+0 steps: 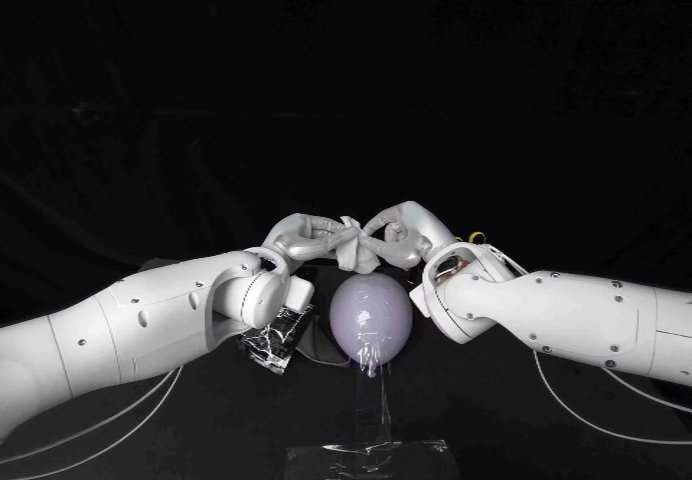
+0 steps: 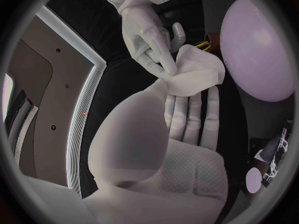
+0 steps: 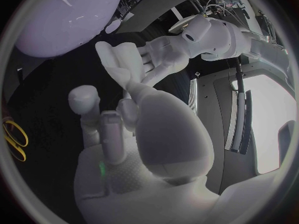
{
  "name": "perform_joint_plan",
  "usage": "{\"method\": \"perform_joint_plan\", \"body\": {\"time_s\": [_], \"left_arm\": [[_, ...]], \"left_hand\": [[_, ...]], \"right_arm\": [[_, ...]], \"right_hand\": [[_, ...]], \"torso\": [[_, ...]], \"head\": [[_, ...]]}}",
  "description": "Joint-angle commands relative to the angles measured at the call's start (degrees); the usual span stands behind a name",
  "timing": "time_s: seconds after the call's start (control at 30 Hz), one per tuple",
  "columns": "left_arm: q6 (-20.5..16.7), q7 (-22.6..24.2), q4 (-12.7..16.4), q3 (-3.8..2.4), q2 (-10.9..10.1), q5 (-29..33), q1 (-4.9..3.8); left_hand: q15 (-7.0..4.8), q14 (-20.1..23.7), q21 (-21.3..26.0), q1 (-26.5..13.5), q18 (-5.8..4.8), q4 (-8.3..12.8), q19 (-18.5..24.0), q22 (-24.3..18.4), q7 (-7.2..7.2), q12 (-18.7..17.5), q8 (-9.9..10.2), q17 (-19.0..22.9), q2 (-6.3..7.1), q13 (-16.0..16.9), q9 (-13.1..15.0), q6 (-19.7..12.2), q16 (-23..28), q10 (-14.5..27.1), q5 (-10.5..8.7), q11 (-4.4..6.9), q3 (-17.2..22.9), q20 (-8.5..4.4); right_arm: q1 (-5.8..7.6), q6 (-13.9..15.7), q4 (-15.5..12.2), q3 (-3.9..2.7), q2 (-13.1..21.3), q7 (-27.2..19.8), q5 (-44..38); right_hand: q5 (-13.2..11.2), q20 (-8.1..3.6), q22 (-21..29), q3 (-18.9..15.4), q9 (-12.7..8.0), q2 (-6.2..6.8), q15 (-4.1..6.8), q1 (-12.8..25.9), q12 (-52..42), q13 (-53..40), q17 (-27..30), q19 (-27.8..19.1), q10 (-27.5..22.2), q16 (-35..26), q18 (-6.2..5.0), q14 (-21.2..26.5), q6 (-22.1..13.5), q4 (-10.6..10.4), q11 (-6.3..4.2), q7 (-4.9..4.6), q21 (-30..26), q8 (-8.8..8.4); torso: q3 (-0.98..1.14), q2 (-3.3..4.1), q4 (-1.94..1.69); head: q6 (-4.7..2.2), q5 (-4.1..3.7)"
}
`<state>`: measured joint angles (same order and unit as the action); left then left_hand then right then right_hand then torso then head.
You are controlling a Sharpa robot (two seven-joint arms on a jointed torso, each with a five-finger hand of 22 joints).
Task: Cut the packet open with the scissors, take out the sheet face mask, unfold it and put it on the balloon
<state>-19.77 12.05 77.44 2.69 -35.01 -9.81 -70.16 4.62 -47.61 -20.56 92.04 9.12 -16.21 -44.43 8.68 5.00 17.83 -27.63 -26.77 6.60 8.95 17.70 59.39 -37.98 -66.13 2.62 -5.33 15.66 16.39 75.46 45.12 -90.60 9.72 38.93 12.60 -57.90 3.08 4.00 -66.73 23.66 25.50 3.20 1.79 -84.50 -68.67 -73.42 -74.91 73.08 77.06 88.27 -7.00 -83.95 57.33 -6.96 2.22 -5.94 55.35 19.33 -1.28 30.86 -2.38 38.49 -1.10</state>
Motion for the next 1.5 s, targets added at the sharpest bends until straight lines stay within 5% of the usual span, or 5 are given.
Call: {"method": "perform_joint_plan", "body": {"time_s": [0.03, 0.6, 0.97, 1.27, 1.5], "left_arm": [[1.6, 1.0, 0.1, -0.09, -0.3, 0.0, -0.13], [3.2, 1.8, -0.9, -0.09, -0.7, -0.5, -0.13], [4.7, 1.7, -1.1, -0.09, -0.4, -0.5, -0.18], [6.5, 2.3, -1.1, -0.09, -0.4, 0.5, -0.21], [8.4, 2.7, -1.3, -0.1, -0.6, 3.1, -0.21]], "left_hand": [[-0.11, 0.2, -0.4, 0.1, 0.46, 0.1, -0.3, 0.1, -0.28, 0.3, -0.2, -0.1, 0.39, 0.1, 1.7, 0.7, -0.2, 0.1, 0.15, 0.17, 0.4, 0.01], [0.14, 1.1, -0.5, 0.5, 0.48, 0.1, -0.3, 0.1, 0.14, 0.5, 0.2, -0.1, 0.15, 0.5, 1.3, 0.3, -0.2, 1.5, 0.15, -0.12, 1.0, -0.01], [0.5, 1.7, -0.9, 2.1, 0.61, 1.0, -0.1, 0.3, 2.5, -0.3, 0.8, 0.7, -0.97, 0.3, 1.8, -1.6, 0.9, 3.3, 0.16, -0.43, 3.2, -0.1], [1.07, -1.3, -1.8, 1.5, 1.26, 0.6, -0.7, 0.6, 3.23, -5.0, -0.8, 4.6, -0.75, -2.4, 5.2, -4.3, 7.5, 3.1, 0.19, -1.26, 6.7, -0.37], [2.07, -2.5, -2.9, 0.3, 1.38, 1.1, -3.1, 0.8, 4.53, -10.0, -4.3, 8.1, -1.26, -5.1, 10.0, -8.4, 14.5, 2.5, 0.12, -2.33, 9.6, -1.63]], "right_arm": [[0.0, 1.1, 0.2, -0.08, 0.6, -0.9, 0.2], [0.09, -0.9, -0.7, -0.32, 2.5, -2.2, 2.0], [0.2, -3.9, -0.7, -0.33, 2.4, -2.9, 2.9], [0.32, -7.0, 0.0, -0.33, 2.5, -4.0, 4.4], [0.43, -9.2, 0.9, -0.33, 2.8, -3.9, 4.6]], "right_hand": [[-0.2, 0.02, -0.4, 0.8, 0.5, 0.0, 0.56, 1.0, -0.3, -0.3, -12.4, 0.5, 1.5, 0.4, -0.04, -5.1, 0.2, 0.2, -1.08, 0.4, 0.3, 0.61], [-0.2, -0.17, -0.5, 1.7, 1.2, 0.73, 0.72, 2.4, -0.2, -0.3, -12.3, 0.5, 1.7, 0.3, -0.05, -5.1, 0.0, 0.8, -1.26, 0.62, 0.1, 1.49], [-0.2, -0.15, 0.2, 1.8, 1.2, 1.43, 0.63, 4.3, 0.7, 0.3, -11.6, -0.2, 1.1, -0.1, -0.24, -4.9, -0.7, 0.4, -1.13, 0.45, -1.3, 1.41], [0.1, 1.87, 4.4, -1.3, -1.8, 5.36, -2.29, 9.9, 6.2, 4.0, -7.9, -4.8, -4.1, -2.1, -1.06, -3.1, -7.9, -2.5, 2.2, -3.4, -9.2, -4.66], [0.2, 2.53, 6.0, -2.6, -2.4, 5.83, -2.76, 10.7, 7.8, 5.4, -6.5, -6.6, -6.2, -3.0, -1.65, -2.2, -8.5, -3.5, 2.68, -3.75, -12.3, -5.61]], "torso": [[0.0, 0.02, 0.02], [0.05, 0.01, -0.02], [0.02, 0.03, -0.02], [-0.04, -0.01, 0.0], [-0.03, 0.0, 0.02]], "head": [[-0.04, -0.01], [0.21, -0.2], [0.32, -0.28], [0.36, -0.34], [0.38, -0.36]]}}
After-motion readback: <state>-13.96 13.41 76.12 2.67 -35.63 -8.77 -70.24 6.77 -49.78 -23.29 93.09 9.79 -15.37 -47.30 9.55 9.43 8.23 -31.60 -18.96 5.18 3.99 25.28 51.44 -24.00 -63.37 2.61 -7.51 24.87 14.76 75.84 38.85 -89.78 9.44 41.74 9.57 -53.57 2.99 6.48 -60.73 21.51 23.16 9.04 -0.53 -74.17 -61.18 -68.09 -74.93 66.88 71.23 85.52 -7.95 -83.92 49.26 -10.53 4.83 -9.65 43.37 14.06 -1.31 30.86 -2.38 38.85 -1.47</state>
